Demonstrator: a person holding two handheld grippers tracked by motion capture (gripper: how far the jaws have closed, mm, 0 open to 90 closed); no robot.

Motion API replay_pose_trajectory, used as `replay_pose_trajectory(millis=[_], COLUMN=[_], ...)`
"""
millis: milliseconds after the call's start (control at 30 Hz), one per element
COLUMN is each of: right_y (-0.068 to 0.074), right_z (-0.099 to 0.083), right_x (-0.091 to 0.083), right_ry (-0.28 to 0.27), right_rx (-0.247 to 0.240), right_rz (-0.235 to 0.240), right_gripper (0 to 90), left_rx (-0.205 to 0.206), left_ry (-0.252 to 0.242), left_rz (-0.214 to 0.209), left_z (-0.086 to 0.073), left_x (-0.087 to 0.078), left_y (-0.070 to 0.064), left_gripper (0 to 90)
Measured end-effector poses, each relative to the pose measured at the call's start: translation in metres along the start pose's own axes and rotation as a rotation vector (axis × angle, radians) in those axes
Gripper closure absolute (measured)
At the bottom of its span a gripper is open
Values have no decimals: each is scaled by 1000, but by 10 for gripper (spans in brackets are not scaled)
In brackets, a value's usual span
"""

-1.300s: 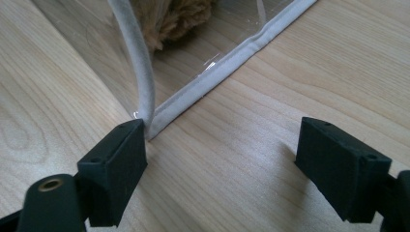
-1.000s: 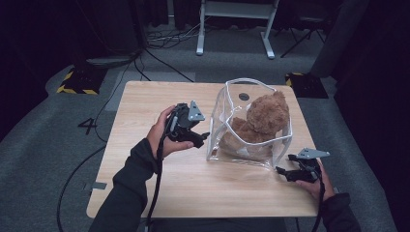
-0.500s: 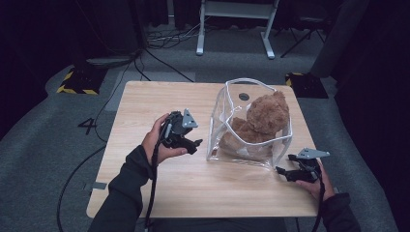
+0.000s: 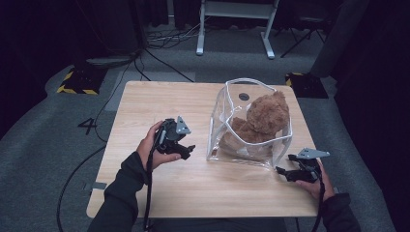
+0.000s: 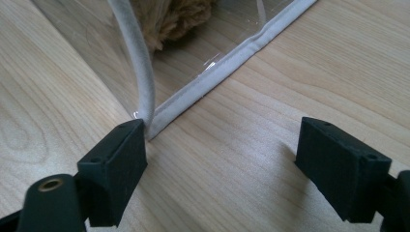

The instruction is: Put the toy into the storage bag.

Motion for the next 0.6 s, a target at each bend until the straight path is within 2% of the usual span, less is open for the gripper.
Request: replay_pose_trajectory(millis=[600], right_y=[0], right_z=[0], right_x=[0], right_ry=[0], right_rx=[0], right_rz=[0], right_gripper=[179], left_rx=[-56], left_ry=[49], left_rz=[-2], left_z=[-43], left_x=[12], left_y=[-1], left_gripper=[188])
Point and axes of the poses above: each handheld gripper's, and its own axes: x roughly forward along the jaws, z roughly out of its top, y roughly to its left, the point moved 5 cm from there along x, roughly forward along the jaws, and after that the axes turned 9 degrees about x, right-handed, at the moved point
